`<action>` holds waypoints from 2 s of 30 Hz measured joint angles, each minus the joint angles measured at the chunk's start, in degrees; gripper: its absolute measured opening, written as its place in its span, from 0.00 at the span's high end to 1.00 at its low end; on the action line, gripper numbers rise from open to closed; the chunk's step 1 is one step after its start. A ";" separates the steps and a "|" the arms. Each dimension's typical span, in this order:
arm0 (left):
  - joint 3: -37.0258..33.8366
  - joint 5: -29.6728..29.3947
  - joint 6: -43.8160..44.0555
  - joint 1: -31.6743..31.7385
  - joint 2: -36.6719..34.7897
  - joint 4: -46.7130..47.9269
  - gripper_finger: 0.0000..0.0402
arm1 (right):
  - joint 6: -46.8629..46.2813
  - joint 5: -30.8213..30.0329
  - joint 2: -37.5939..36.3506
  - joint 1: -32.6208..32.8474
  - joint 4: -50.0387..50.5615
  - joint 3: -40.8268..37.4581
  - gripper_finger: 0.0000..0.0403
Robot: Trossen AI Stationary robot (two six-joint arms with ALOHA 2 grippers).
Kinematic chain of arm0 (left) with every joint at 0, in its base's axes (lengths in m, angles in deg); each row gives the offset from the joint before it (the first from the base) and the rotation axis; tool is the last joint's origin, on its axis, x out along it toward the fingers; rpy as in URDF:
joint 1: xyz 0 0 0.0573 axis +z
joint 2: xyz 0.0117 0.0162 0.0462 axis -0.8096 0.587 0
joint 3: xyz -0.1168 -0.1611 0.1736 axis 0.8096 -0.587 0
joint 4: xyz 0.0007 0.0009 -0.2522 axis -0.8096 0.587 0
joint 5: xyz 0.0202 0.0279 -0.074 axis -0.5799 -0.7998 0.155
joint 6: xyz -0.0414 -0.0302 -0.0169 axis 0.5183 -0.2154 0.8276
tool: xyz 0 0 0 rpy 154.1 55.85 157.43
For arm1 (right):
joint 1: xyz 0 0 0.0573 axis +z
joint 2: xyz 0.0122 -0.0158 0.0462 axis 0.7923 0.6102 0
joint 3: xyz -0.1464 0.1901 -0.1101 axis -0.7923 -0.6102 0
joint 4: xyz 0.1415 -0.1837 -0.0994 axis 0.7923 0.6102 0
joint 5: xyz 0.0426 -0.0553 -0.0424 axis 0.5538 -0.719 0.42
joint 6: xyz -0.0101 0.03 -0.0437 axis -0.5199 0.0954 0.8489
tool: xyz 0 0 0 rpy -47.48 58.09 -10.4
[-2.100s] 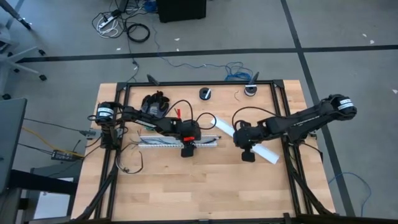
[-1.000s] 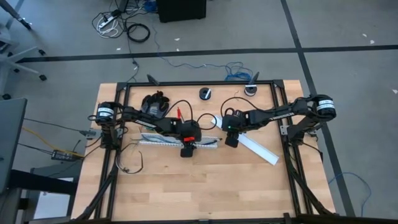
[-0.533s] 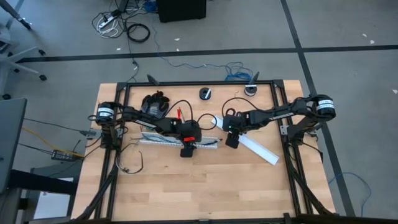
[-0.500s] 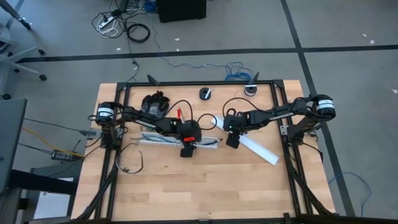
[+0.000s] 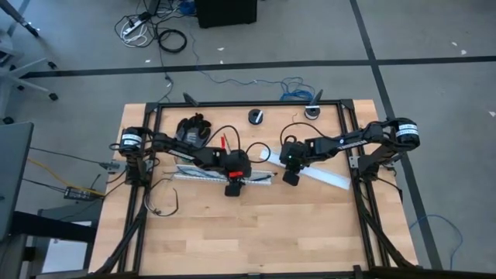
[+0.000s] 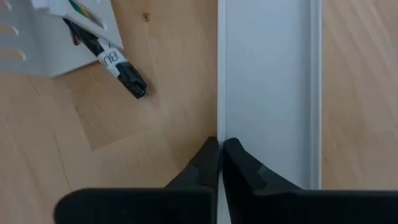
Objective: Ziptie cables
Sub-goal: Close the white cable duct
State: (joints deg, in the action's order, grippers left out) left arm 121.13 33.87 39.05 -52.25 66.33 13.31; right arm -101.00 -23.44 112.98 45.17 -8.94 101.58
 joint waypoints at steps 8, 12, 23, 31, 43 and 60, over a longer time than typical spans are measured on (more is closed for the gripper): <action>-1.57 -1.08 -0.99 1.10 -2.03 -0.38 0.39 | 0.80 -0.05 -8.48 -0.22 9.05 2.90 1.00; -4.11 -0.98 -0.30 1.94 -3.19 -2.65 0.39 | 0.74 5.95 -15.16 -0.81 12.87 2.95 1.00; -5.09 -5.92 -9.27 0.10 -3.39 -5.39 0.39 | 0.01 47.49 -23.17 -8.98 11.51 2.84 1.00; -4.00 -14.89 -15.25 -2.15 -3.32 -7.06 0.39 | -6.88 74.67 -15.83 -11.30 1.05 2.84 1.00; -3.02 -14.54 -15.96 -2.67 -3.30 -8.40 0.39 | 1.49 81.78 1.63 -13.19 -6.45 2.87 1.00; -3.01 -12.02 -15.82 -2.67 -3.30 -6.13 0.39 | 1.21 22.89 -31.78 5.86 18.38 2.94 1.00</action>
State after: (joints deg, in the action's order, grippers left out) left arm 118.12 21.85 23.23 -54.92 63.03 7.19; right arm -99.79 -0.55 81.20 51.03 9.45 104.52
